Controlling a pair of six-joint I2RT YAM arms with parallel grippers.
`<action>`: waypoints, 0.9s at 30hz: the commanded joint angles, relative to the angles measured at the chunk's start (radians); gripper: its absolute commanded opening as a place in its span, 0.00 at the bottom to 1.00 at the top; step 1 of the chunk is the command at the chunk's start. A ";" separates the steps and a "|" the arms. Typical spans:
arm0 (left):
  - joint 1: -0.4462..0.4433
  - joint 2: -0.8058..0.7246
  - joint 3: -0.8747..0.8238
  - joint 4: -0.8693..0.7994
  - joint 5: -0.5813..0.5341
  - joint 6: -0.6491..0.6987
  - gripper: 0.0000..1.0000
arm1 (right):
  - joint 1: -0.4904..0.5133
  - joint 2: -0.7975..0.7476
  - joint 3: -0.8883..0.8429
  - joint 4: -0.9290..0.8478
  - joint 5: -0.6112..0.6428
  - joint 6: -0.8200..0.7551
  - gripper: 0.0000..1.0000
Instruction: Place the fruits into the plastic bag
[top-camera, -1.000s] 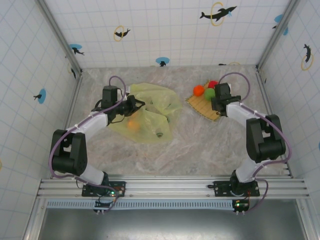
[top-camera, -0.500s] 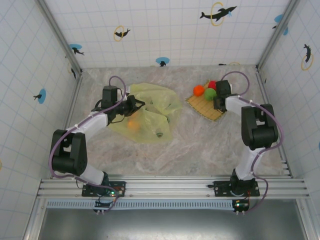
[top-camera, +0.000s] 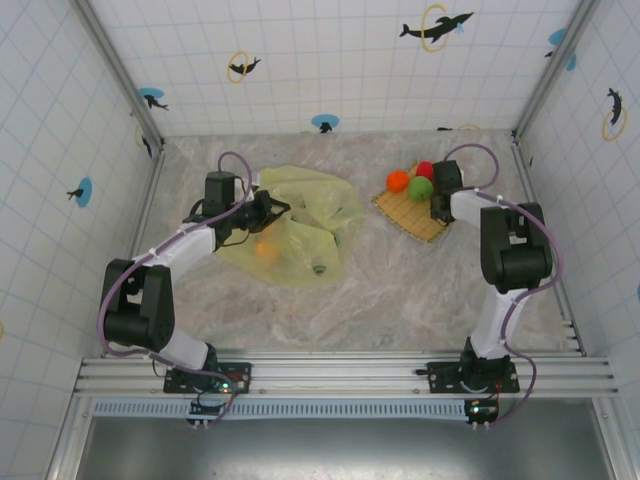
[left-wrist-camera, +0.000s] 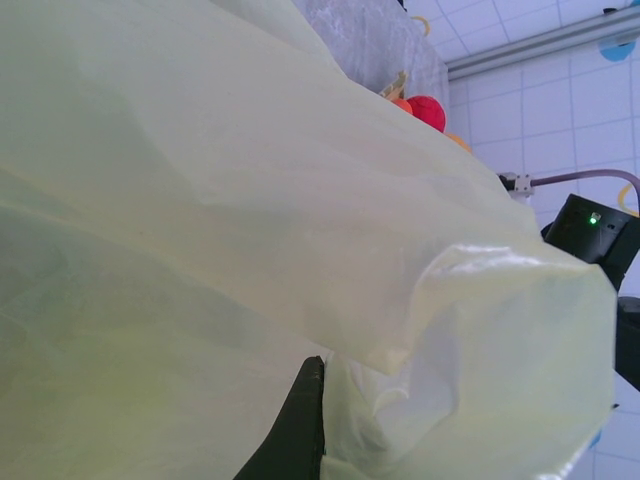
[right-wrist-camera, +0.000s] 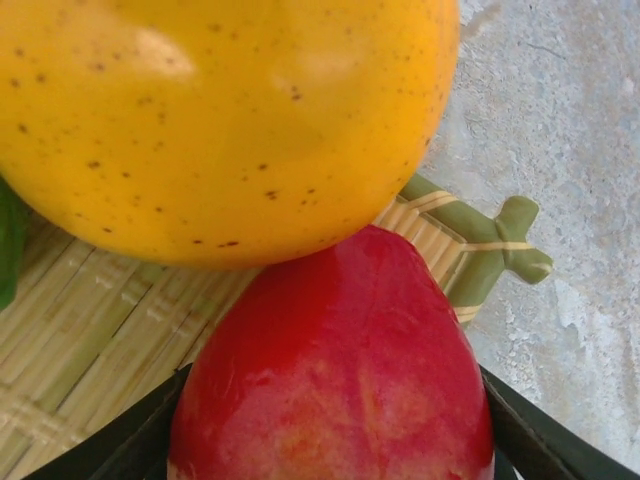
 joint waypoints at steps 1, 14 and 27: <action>0.008 0.009 0.024 -0.007 0.024 0.000 0.00 | -0.006 0.008 0.029 0.012 -0.007 0.003 0.62; 0.008 0.011 0.024 -0.002 0.028 -0.007 0.00 | 0.027 -0.241 -0.141 0.032 -0.032 0.039 0.59; 0.008 -0.002 0.017 0.029 0.052 -0.024 0.00 | 0.414 -0.398 -0.365 0.339 -0.556 0.000 0.58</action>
